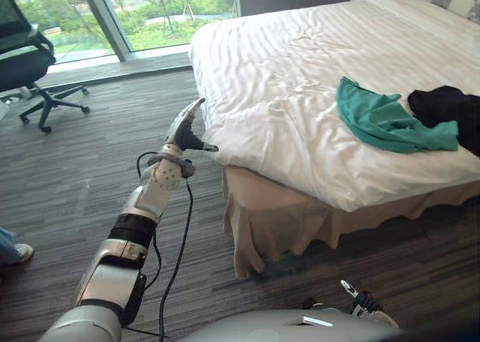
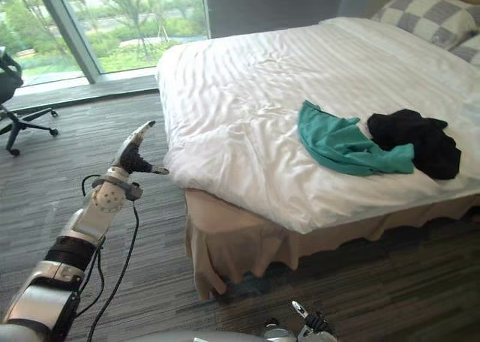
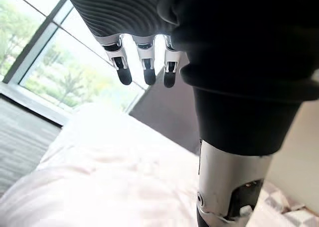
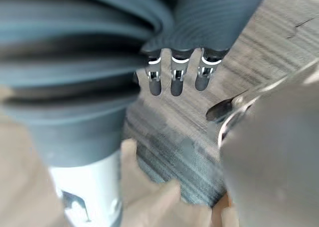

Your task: Tidy the bed and pick cloth on bed and put in laundry

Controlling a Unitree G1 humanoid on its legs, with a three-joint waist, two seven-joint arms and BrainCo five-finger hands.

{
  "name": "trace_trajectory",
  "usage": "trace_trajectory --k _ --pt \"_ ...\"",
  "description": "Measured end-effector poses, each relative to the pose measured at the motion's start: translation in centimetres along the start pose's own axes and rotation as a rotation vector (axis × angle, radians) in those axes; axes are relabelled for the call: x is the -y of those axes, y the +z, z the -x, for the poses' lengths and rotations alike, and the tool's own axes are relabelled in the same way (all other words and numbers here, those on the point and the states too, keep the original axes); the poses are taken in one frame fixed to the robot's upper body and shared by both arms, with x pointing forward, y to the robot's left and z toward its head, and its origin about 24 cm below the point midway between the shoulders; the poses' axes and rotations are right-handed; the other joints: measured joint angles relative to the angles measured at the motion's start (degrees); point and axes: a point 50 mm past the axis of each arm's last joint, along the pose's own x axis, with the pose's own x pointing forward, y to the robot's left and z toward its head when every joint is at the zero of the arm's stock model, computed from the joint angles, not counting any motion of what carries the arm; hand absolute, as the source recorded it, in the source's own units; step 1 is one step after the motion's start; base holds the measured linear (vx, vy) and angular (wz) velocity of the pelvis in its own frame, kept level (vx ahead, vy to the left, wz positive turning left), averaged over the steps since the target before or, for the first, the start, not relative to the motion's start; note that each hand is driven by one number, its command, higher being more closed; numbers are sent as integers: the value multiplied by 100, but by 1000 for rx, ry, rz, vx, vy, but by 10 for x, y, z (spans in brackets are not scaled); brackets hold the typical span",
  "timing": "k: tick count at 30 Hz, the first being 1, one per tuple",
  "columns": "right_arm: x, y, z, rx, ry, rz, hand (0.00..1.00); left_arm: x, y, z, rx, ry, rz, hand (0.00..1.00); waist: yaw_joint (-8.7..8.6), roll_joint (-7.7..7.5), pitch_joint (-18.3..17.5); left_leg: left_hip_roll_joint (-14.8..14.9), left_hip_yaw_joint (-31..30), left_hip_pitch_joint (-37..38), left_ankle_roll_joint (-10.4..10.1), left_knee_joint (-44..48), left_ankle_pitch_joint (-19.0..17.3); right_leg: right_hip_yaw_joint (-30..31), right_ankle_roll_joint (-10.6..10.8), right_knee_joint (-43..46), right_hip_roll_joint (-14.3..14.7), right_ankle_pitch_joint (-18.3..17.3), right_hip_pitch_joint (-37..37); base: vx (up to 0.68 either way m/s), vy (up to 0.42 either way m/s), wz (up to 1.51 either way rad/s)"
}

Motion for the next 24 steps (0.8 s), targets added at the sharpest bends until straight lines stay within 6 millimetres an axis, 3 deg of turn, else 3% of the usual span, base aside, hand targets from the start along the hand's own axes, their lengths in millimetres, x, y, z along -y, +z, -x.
trace_trajectory --k 6,9,11,15,17,21,24 --pt "-4 4 0 21 12 12 0 8 22 -19 -30 82 -32 0 -126 -104 387 -60 304 -420 11 229 5 302 -88 1489 -234 -626 -1135 -46 -49 -17" --pt "-16 24 2 116 58 27 0 -10 48 -36 0 185 -30 0 -156 -107 762 -8 593 -757 86 415 -62 384 -138 1868 -302 -731 -1640 -48 -72 -14" --pt "-27 34 4 178 98 49 0 -30 70 -49 28 268 -34 0 -230 -172 861 106 1033 -1092 95 631 -79 427 -149 2010 -350 -725 -2054 -11 -49 -5" --pt "-40 43 7 238 142 49 0 -50 96 -60 63 323 -45 0 -229 -312 1120 168 1118 -1283 116 962 -160 543 -145 2058 -377 -665 -2212 7 13 0" --pt "-53 55 10 295 192 13 0 -70 122 -67 94 383 -109 0 -207 -343 1349 363 1171 -1704 202 1468 -292 680 -128 2036 -363 -461 -2473 -11 45 13" --pt "-75 79 16 397 284 -38 0 -98 142 -71 68 474 -207 0 -193 -396 1844 646 1250 -2128 292 2109 -497 799 -121 1884 -279 -193 -2698 -47 30 -8" --pt "-83 92 22 457 343 -106 0 -106 164 -72 102 484 -240 0 -168 -403 1943 835 1227 -2695 394 2498 -690 910 -85 1758 -200 -66 -3098 -82 6 -5"
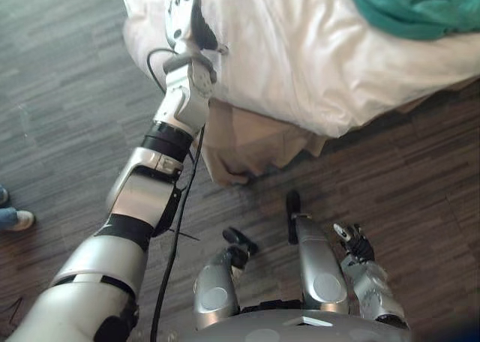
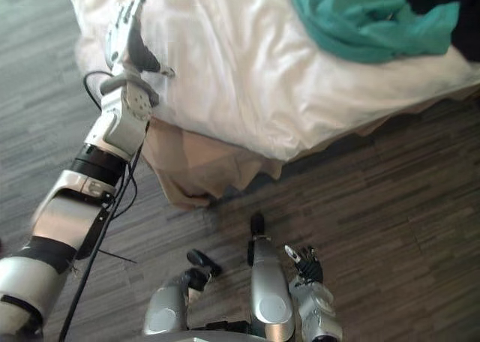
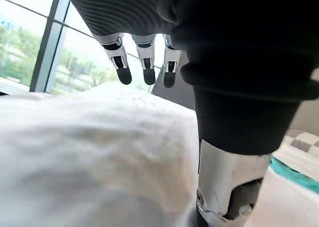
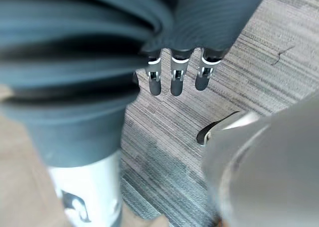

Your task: Tidy the bed and pick cloth on bed and put in laundry

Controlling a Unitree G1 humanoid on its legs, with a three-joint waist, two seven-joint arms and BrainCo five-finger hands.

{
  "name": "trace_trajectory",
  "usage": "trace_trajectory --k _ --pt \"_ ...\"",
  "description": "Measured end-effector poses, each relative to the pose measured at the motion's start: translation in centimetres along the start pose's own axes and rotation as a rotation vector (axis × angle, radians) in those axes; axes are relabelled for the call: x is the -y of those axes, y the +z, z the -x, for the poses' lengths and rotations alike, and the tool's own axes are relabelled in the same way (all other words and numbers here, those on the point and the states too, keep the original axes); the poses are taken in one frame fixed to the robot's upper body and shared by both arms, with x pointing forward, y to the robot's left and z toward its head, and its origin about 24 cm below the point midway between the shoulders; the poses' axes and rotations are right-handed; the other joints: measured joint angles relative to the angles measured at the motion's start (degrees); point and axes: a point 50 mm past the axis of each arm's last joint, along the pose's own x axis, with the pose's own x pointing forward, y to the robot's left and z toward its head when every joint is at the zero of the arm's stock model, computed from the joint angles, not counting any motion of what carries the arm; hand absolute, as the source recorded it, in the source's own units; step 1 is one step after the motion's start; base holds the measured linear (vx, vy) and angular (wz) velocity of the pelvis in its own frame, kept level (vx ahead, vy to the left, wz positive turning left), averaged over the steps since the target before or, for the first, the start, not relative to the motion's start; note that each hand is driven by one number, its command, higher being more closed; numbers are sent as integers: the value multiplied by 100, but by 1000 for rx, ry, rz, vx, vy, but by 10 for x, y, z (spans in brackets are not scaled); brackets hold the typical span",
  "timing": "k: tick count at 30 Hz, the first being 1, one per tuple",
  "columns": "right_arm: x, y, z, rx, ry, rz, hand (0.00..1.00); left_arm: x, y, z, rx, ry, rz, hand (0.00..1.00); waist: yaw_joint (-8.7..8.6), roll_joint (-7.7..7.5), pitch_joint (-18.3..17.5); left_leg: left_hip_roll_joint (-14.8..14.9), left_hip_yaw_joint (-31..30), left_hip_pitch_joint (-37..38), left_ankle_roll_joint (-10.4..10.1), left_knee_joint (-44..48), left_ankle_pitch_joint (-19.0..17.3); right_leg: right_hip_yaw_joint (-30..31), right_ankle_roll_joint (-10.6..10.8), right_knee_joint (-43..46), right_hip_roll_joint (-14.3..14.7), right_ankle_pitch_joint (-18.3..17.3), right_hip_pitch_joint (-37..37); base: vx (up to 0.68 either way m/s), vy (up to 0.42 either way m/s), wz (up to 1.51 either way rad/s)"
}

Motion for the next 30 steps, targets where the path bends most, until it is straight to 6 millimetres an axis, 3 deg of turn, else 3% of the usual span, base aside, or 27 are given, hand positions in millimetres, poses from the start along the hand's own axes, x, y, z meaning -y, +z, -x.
trace_trajectory --k 2,3,5,11,17,24,28,30 --pt "-6 8 -4 44 26 -39 0 -2 7 -3 22 -26 -44 0 -4 -20 230 124 -12 -187 50 244 -77 13 19 -89 38 77 -75 -82 -40 -7" --pt "-10 13 -5 72 51 -55 0 -4 10 -4 34 -38 -81 100 -16 0 313 205 -21 -333 71 390 -160 27 12 -127 82 133 -177 -112 -67 -12" --pt "-16 19 -7 109 88 -82 0 -14 20 -9 65 -47 -109 100 -28 9 332 298 -21 -594 114 596 -245 108 34 -176 130 224 -376 -84 -50 -11" --pt "-38 43 -16 210 195 -92 0 -31 21 -17 115 -175 -197 100 -71 37 395 370 70 -824 226 844 -435 363 57 -261 189 348 -587 -79 -34 -12" --pt "-36 53 -18 237 195 -47 0 -33 14 -18 109 -273 -246 100 -141 119 412 189 231 -594 255 766 -440 477 109 -103 48 313 -562 0 13 -7" --pt "-23 62 -18 264 144 5 0 3 -7 1 161 -498 -153 100 -170 241 366 -301 300 234 266 146 -312 420 255 -69 -253 158 97 41 68 7" --pt "2 53 -12 220 51 66 0 33 -10 34 278 -616 16 100 53 491 103 -516 87 652 234 -301 -156 -14 263 -274 -435 124 704 45 53 37" --pt "12 39 -9 154 9 64 0 39 -21 49 303 -646 74 100 200 513 -160 -551 -11 754 193 -480 -54 -203 261 -425 -449 123 931 57 -4 39"
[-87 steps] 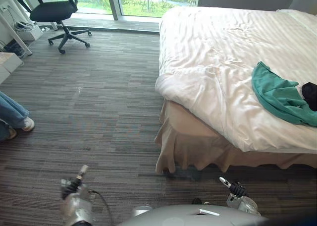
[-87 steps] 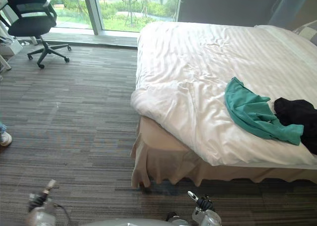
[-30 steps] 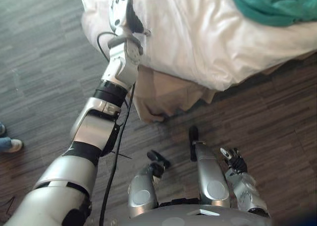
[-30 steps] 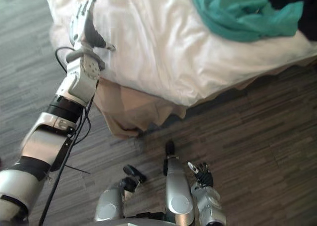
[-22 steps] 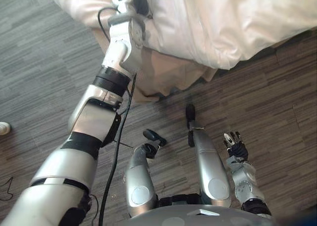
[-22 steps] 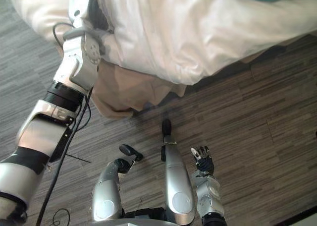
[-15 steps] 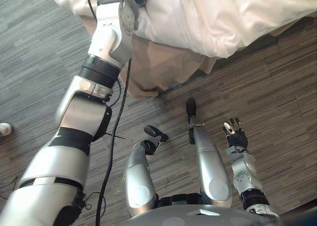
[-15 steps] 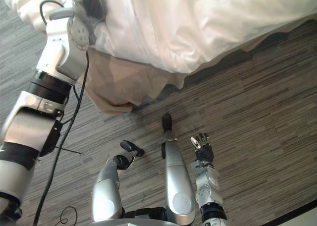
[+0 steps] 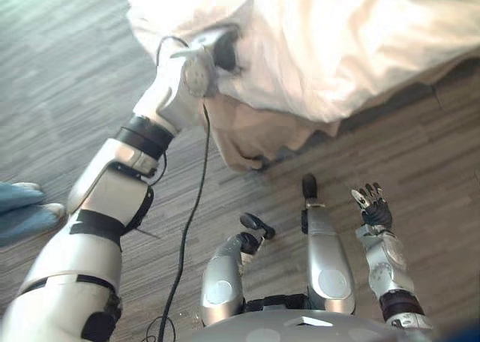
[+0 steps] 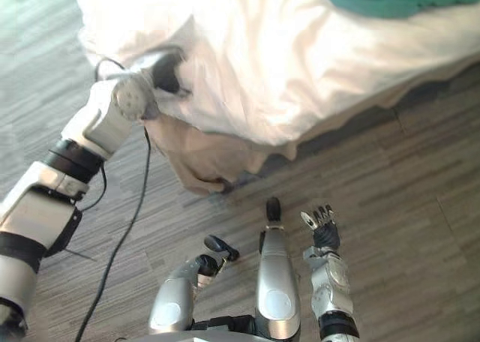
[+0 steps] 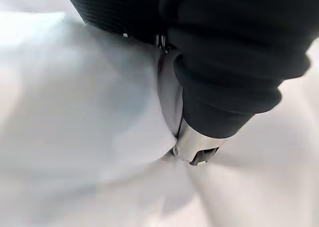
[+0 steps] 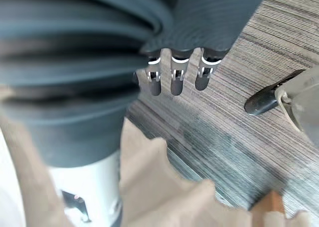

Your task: Tidy the bed and pick cloth on bed and put in laundry

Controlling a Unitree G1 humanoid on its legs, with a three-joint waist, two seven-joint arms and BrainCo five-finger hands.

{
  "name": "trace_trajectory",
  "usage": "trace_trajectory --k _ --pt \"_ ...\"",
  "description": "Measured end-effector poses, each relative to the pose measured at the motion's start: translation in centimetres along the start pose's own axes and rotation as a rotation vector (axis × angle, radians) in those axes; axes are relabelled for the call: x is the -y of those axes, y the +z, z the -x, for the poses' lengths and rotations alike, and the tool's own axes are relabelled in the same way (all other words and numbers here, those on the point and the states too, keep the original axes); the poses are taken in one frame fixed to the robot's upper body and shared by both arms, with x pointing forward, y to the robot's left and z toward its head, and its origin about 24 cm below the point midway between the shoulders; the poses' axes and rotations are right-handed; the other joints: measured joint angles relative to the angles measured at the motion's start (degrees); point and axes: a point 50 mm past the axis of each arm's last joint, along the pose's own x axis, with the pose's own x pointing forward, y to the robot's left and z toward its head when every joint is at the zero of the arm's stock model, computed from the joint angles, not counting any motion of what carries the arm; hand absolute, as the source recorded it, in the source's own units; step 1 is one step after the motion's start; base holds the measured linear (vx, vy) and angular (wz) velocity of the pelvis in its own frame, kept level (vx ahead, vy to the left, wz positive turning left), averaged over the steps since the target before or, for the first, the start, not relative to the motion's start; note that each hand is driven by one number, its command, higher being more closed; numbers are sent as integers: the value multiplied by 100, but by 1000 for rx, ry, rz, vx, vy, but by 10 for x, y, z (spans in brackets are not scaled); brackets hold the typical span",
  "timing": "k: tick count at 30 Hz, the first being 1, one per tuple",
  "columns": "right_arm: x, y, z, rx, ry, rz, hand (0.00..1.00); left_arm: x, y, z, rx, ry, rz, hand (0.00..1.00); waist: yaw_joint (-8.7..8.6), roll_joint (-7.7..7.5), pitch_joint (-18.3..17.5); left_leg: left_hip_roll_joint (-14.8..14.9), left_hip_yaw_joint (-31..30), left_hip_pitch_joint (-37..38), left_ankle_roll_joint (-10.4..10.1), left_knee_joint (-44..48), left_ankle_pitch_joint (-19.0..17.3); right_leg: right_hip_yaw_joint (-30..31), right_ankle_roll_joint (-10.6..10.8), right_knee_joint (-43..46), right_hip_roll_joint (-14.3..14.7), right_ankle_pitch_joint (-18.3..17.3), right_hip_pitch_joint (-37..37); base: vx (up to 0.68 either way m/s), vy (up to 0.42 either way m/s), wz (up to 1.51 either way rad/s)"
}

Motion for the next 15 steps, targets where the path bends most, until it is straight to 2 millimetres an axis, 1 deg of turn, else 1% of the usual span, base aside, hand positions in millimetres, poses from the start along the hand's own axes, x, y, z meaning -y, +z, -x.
trace_trajectory --k 1,2,3,4,5,6,8,9,10,11,12,13,14,15 --pt "6 -10 3 -51 -29 2 0 9 -6 9 20 -19 24 100 70 -14 -160 -19 -66 107 -37 -132 87 -133 -2 -92 0 -1 177 68 -34 50" --pt "12 -20 8 -104 -59 19 0 22 -16 20 27 -50 48 0 102 -23 -374 -45 -177 199 -86 -276 181 -291 -15 -179 2 -9 345 70 -38 47" --pt "15 -25 10 -129 -75 22 0 28 -21 26 27 -66 53 0 126 -32 -467 -65 -234 273 -113 -364 231 -342 -17 -233 9 -11 451 84 -50 42" --pt "21 -34 15 -177 -105 24 0 44 -31 36 19 -102 79 0 190 -37 -671 -93 -308 402 -141 -534 308 -437 -20 -339 32 -12 631 56 -35 25" --pt "24 -38 17 -198 -117 25 0 51 -36 43 11 -114 111 0 215 -47 -751 -108 -338 488 -168 -624 346 -467 -20 -403 50 -12 746 79 -55 38" --pt "30 -48 21 -249 -150 24 0 73 -47 63 -3 -130 230 0 194 -76 -946 -179 -486 712 -209 -880 471 -622 -19 -666 74 -12 1096 58 -47 30" --pt "35 -55 25 -289 -176 25 0 91 -51 79 -12 -136 303 0 194 -96 -1089 -233 -583 887 -239 -1101 546 -695 -16 -880 116 -5 1341 53 -51 24" --pt "40 -61 29 -333 -202 14 0 110 -54 93 -28 -151 365 0 199 -111 -1148 -282 -646 1128 -266 -1336 633 -759 5 -1082 172 27 1635 29 -38 15" --pt "41 -63 30 -342 -208 13 0 115 -55 96 -34 -158 378 0 199 -114 -1181 -290 -662 1163 -277 -1374 652 -767 8 -1116 181 32 1679 8 -39 16" --pt "46 -69 35 -381 -229 8 0 134 -58 110 -68 -182 430 0 200 -122 -1317 -312 -732 1266 -297 -1511 693 -802 19 -1263 230 59 1829 5 -34 12" --pt "48 -73 38 -403 -240 9 0 143 -59 116 -88 -196 456 0 198 -134 -1400 -317 -762 1287 -306 -1553 704 -832 25 -1328 245 67 1883 27 -42 19" --pt "53 -79 43 -441 -258 10 0 161 -59 128 -123 -218 514 0 203 -158 -1516 -326 -811 1341 -321 -1629 738 -897 28 -1441 267 88 1994 40 -44 34" --pt "59 -89 52 -502 -284 9 0 200 -50 154 -192 -247 724 0 212 -205 -1609 -345 -940 1479 -331 -1728 766 -1019 41 -1598 320 98 2243 32 -39 35" --pt "60 -92 54 -521 -292 8 0 215 -45 165 -224 -263 794 0 223 -224 -1646 -351 -968 1500 -331 -1734 766 -1047 48 -1644 324 104 2301 11 -24 28"
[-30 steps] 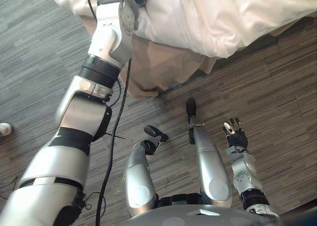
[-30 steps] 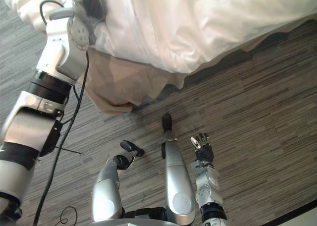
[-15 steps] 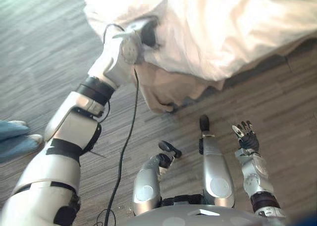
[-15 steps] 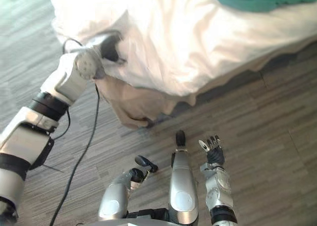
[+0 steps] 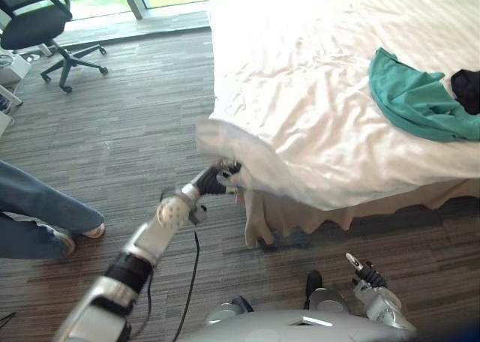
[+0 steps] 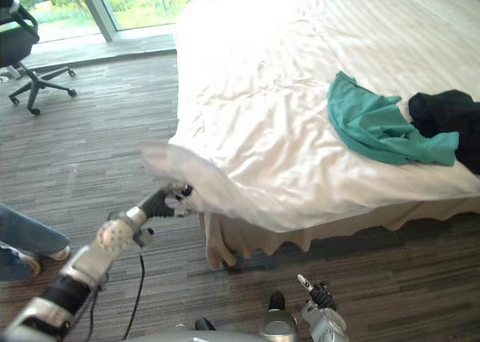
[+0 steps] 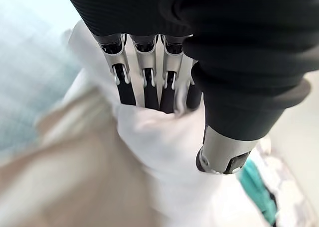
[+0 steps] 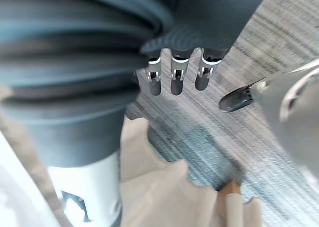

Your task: Tidy the bed and pick cloth on bed and put in laundry

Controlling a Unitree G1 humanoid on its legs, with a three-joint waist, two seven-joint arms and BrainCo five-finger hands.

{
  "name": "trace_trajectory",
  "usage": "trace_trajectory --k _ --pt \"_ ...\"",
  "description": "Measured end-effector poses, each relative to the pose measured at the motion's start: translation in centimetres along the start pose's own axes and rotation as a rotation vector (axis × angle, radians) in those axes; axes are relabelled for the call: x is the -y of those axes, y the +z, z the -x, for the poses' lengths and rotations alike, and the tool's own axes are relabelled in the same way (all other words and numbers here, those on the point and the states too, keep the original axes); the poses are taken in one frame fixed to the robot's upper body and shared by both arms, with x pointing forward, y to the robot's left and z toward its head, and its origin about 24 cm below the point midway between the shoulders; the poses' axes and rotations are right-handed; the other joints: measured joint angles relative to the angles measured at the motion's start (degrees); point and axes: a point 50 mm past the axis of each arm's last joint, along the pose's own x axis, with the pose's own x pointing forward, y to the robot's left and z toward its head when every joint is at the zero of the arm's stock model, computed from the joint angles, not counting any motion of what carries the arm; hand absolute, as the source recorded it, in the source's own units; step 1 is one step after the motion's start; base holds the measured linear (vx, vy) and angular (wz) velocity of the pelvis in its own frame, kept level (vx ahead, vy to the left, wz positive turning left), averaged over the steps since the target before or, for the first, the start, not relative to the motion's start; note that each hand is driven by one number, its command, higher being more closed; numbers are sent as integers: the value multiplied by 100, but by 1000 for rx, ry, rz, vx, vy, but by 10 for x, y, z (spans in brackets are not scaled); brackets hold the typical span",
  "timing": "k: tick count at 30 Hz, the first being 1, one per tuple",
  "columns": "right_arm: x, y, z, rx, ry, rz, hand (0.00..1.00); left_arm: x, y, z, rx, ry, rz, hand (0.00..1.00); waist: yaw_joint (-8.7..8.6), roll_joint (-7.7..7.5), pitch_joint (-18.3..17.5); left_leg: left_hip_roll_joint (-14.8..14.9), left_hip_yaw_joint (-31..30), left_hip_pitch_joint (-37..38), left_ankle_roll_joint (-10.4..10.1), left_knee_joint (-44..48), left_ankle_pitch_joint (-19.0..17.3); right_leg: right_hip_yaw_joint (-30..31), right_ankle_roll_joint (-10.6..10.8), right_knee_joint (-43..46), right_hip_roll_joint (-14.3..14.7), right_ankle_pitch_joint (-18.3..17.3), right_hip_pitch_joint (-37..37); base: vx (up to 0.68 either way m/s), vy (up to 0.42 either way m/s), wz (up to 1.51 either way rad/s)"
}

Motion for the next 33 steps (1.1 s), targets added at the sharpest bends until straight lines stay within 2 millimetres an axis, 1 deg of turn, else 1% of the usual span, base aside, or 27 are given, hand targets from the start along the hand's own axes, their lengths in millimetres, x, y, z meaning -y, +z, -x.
trace_trajectory --k 1,2,3,4,6,7,8,9,10,11,12,13,14,16,17,18,19,23,27,33 --pt "1 -2 0 -12 -5 -1 0 14 -10 6 -37 -10 48 0 9 -12 -8 -27 -13 46 2 -18 1 -7 3 -23 4 2 52 -13 0 7" --pt "2 -3 0 -17 -9 -6 0 22 -18 10 -71 -12 76 0 13 -15 -28 -40 -26 62 7 -30 5 -9 5 -38 6 3 71 -27 3 5" --pt "3 -4 0 -27 -16 -12 0 33 -30 16 -126 -9 117 0 15 -16 -84 -54 -87 66 20 -73 29 -24 6 -49 9 4 77 -34 -9 6" --pt "4 -6 0 -35 -20 -14 0 39 -37 19 -157 -10 136 0 18 -19 -117 -61 -109 71 21 -110 49 -40 6 -58 13 4 81 -33 -24 8" --pt "7 -12 1 -60 -27 -28 0 61 -70 35 -359 15 221 0 67 -41 -132 -65 -132 204 14 -189 75 -72 3 -162 50 25 241 -34 -34 5" --pt "9 -14 1 -68 -28 -32 0 70 -84 44 -447 36 268 0 86 -52 -153 -62 -146 226 13 -192 75 -100 -1 -215 62 40 261 -46 -46 3" --pt "9 -15 1 -72 -26 -32 0 76 -93 50 -504 52 303 0 95 -61 -161 -61 -164 235 9 -194 78 -129 1 -247 67 52 290 -44 -54 12" --pt "10 -17 2 -75 -24 -36 0 86 -111 65 -622 91 389 0 108 -82 -172 -59 -227 241 7 -202 82 -169 5 -303 74 62 347 -46 -63 18" --pt "10 -21 3 -79 -21 -44 0 92 -126 81 -716 161 469 0 120 -119 -193 -59 -260 258 -1 -246 118 -197 0 -387 88 91 405 -35 -53 15" --pt "9 -23 3 -82 -19 -50 0 95 -133 90 -761 199 510 0 134 -136 -204 -58 -255 280 -6 -296 140 -199 0 -390 102 92 408 -28 -45 6" --pt "8 -27 4 -84 -16 -55 0 99 -142 104 -823 258 571 0 153 -151 -205 -48 -249 328 -17 -350 165 -224 -3 -392 120 89 433 -34 -62 -2" --pt "8 -33 6 -90 -17 -45 0 101 -152 120 -883 339 642 0 195 -167 -213 -25 -248 366 -20 -354 166 -258 -8 -399 126 85 468 -32 -58 0" --pt "5 -36 7 -86 -10 -36 0 104 -158 133 -932 396 683 0 253 -163 -217 -15 -250 395 -21 -354 164 -275 -9 -418 124 83 502 -39 -61 1" --pt "4 -40 8 -91 0 -24 0 108 -161 141 -963 441 722 0 304 -156 -220 -19 -251 412 -22 -355 164 -294 -8 -420 112 83 524 -18 -14 0" --pt "3 -39 8 -82 8 -11 0 111 -161 145 -970 470 759 0 304 -155 -221 -23 -248 418 -22 -355 163 -308 -5 -420 103 86 529 -37 -21 0" --pt "2 -39 8 -74 14 -10 0 115 -160 145 -967 485 786 0 310 -157 -223 -23 -247 427 -22 -356 163 -315 -4 -420 92 87 538 -36 -19 -1" --pt "1 -39 8 -73 16 -9 0 114 -161 145 -964 500 796 0 314 -159 -224 -22 -248 436 -22 -356 164 -319 -4 -421 83 87 549 -32 -15 0" --pt "0 -38 8 -63 22 24 0 116 -159 143 -942 528 835 0 324 -145 -250 -2 -250 500 -25 -362 162 -342 -4 -422 87 82 619 -18 -25 0" --pt "-3 -37 8 -54 32 40 0 115 -157 133 -913 509 848 0 348 -133 -297 9 -260 499 -30 -372 166 -390 -4 -422 94 82 622 -15 -26 1" --pt "-4 -38 8 -56 34 44 0 115 -155 126 -900 492 859 0 389 -167 -367 12 -279 500 -33 -363 169 -430 -3 -423 98 83 632 -3 -5 0"
